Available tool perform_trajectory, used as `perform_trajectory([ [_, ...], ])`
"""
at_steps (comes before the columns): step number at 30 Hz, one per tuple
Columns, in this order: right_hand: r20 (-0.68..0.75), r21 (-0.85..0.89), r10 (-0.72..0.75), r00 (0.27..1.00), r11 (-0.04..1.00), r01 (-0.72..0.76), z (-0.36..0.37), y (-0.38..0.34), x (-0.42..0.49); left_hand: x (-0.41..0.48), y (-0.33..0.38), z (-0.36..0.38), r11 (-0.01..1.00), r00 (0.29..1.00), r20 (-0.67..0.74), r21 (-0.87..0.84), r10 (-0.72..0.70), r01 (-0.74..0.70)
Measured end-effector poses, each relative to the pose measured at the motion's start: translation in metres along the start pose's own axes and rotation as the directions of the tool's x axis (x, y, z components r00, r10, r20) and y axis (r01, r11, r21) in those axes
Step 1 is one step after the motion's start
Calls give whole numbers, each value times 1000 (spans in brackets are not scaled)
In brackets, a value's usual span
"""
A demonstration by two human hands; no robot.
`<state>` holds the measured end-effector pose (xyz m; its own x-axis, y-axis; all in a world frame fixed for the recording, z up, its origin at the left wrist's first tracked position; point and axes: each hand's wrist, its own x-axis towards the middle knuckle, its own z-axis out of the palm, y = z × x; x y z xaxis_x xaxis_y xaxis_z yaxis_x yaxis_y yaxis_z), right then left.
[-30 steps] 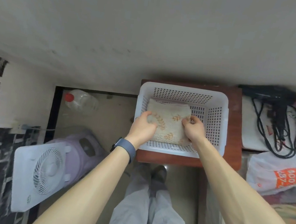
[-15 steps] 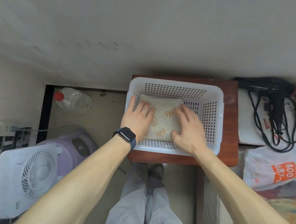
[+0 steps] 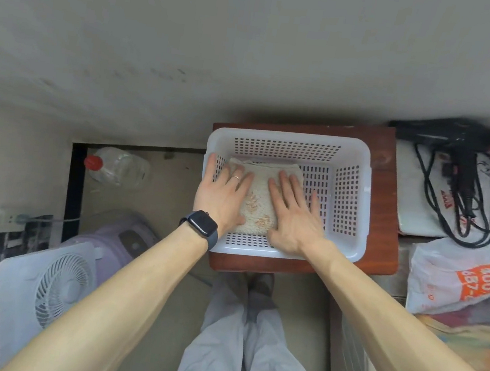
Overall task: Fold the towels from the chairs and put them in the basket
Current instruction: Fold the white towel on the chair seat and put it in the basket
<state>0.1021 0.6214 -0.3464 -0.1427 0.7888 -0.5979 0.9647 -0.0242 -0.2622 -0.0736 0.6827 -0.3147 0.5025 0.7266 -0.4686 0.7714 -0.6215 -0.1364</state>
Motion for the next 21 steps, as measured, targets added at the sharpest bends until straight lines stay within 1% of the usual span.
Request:
perform_trajectory([
  [8, 111, -63, -6, 994, 998, 13, 0, 17, 5, 6, 5, 12, 992, 993, 79, 101, -91, 83],
  [11, 148, 2, -2, 989, 1000, 2, -4, 15, 8, 6, 5, 10, 989, 988, 111, 118, -105, 92],
  [13, 146, 33, -6, 989, 999, 1, -6, 17, 8, 6, 6, 10, 986, 987, 116, 139, -112, 96],
  [17, 112, -86, -30, 993, 995, 40, 0, 26, 6, 7, 8, 10, 988, 984, 126, 115, -122, 107],
  [21, 94, -113, -33, 995, 993, 44, 6, 29, 12, 9, 7, 10, 986, 981, 145, 130, -126, 108],
])
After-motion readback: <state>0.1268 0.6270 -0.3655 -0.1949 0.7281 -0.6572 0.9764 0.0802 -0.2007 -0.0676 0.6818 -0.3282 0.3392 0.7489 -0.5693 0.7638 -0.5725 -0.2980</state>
